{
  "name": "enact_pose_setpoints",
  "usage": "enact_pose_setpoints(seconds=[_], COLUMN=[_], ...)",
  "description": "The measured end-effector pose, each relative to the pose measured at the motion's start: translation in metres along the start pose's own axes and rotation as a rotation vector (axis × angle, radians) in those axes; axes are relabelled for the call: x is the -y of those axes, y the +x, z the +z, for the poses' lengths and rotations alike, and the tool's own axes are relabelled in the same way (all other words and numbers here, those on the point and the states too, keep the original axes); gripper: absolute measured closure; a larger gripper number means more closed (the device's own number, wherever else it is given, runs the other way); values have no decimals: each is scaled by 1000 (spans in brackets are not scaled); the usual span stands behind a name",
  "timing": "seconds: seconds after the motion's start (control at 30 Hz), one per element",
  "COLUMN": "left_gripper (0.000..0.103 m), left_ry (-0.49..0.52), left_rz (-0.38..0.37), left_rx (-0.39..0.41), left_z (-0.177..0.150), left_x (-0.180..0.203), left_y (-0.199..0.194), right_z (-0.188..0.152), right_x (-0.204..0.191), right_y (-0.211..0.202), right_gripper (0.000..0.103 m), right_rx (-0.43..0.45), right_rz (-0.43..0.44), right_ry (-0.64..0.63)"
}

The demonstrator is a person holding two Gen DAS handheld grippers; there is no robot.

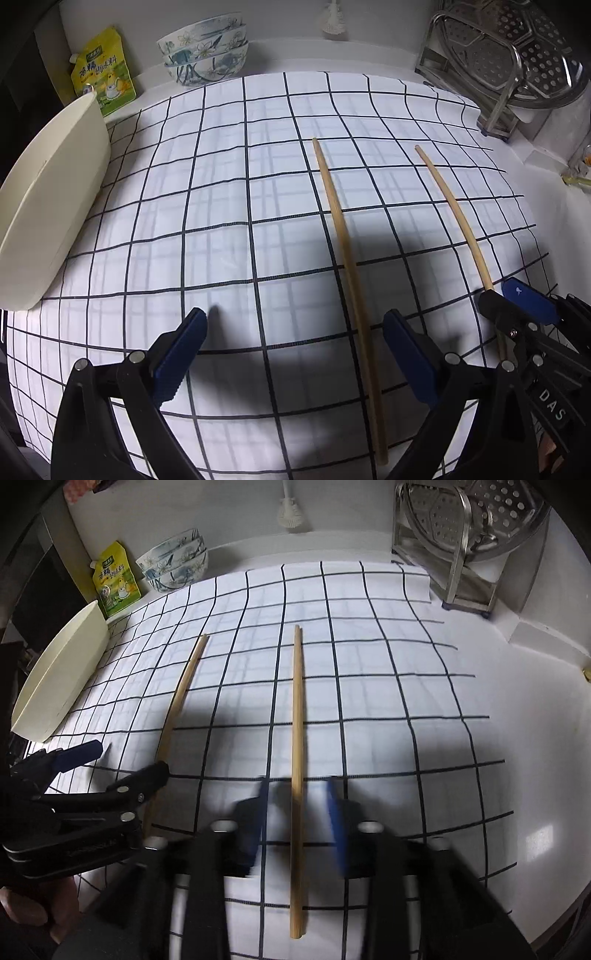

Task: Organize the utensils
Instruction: 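Close the left tool on one chopstick while the right tool grasps the other, then carry both held chopsticks over the white basin and lower them in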

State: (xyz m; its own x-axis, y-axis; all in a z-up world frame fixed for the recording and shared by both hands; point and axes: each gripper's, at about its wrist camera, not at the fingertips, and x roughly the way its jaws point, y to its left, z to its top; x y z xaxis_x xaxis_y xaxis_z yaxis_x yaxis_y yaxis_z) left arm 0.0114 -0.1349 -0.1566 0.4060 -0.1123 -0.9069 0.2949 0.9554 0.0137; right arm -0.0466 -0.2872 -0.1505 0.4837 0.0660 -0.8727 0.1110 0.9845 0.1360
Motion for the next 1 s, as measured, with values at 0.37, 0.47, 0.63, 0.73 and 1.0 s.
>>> enact_pose_setpoints(seconds=[0.37, 0.47, 0.63, 0.73, 1.0], left_gripper=[33, 65, 96, 96, 96], left_ry=[-1, 28, 57, 32, 39], left_rz=[11, -7, -26, -69, -61], left_rx=[44, 52, 32, 12, 48], left_z=[-4, -4, 0, 2, 16], left_x=[7, 16, 22, 13, -9], left_y=[-4, -9, -10, -9, -32], right_z=[0, 0, 3, 4, 14], right_x=[-8, -11, -7, -5, -14], right_y=[7, 8, 7, 6, -18], right_gripper=[84, 96, 97, 97, 97], right_rx=[33, 35, 21, 13, 53], right_rz=[-89, -87, -55, -23, 10], right_ry=[-60, -70, -32, 8, 50])
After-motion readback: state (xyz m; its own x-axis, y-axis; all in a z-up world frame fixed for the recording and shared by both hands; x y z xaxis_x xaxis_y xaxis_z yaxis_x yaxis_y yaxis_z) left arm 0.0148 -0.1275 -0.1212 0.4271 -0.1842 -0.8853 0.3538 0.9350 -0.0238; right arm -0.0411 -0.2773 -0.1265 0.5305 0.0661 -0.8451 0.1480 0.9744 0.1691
